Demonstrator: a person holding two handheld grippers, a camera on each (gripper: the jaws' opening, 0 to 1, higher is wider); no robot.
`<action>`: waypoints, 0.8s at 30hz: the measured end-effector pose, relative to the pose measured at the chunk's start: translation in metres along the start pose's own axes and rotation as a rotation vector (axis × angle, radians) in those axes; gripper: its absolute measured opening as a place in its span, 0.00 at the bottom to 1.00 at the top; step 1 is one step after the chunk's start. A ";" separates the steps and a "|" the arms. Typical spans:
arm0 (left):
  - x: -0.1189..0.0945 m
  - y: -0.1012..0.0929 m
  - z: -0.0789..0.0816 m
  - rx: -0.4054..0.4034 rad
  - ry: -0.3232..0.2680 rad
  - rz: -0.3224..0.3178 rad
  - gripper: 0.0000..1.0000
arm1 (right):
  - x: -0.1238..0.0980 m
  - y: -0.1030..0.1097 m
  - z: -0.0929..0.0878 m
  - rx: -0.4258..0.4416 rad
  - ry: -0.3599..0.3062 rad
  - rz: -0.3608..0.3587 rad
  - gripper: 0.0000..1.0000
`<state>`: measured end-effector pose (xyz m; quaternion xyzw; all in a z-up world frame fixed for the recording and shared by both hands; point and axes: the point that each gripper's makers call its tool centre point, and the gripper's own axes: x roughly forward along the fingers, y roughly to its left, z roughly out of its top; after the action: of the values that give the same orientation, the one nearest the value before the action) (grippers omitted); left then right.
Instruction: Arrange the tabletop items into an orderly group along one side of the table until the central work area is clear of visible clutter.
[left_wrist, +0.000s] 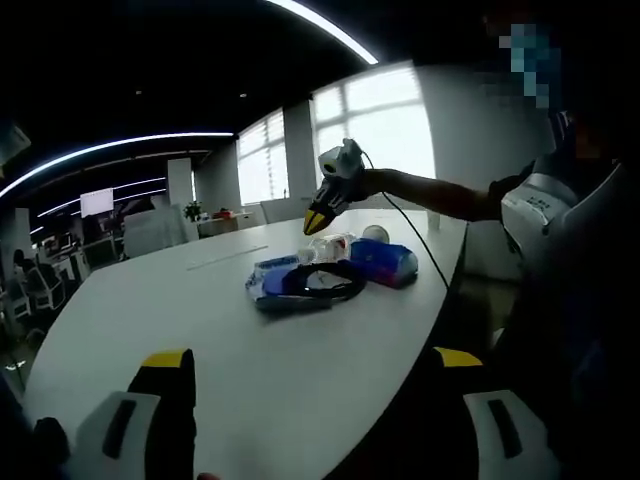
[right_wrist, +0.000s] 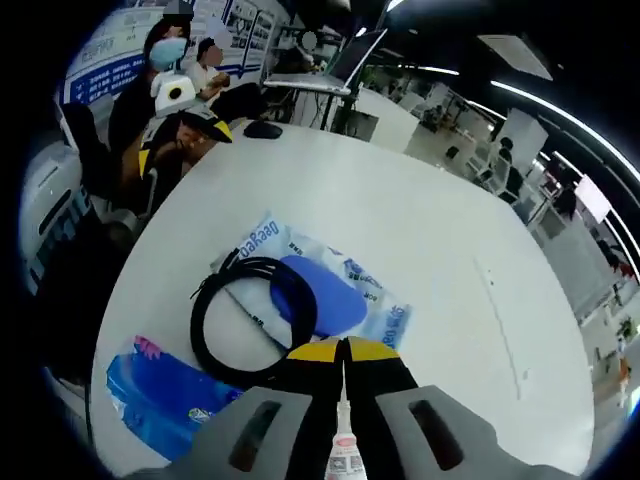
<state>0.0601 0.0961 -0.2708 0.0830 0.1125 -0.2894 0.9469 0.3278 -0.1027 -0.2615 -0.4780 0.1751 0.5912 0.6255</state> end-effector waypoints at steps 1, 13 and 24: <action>0.000 0.000 0.001 -0.001 -0.002 -0.003 0.96 | 0.007 0.002 0.008 0.008 -0.065 0.027 0.00; -0.002 0.006 -0.001 0.002 0.007 0.008 0.96 | 0.010 0.017 0.006 0.063 -0.077 0.091 0.00; -0.004 0.002 0.001 0.009 -0.002 0.004 0.96 | 0.003 0.032 0.009 0.061 -0.074 0.099 0.00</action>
<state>0.0583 0.1001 -0.2687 0.0872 0.1099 -0.2883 0.9472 0.2962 -0.0986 -0.2726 -0.4273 0.1932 0.6332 0.6158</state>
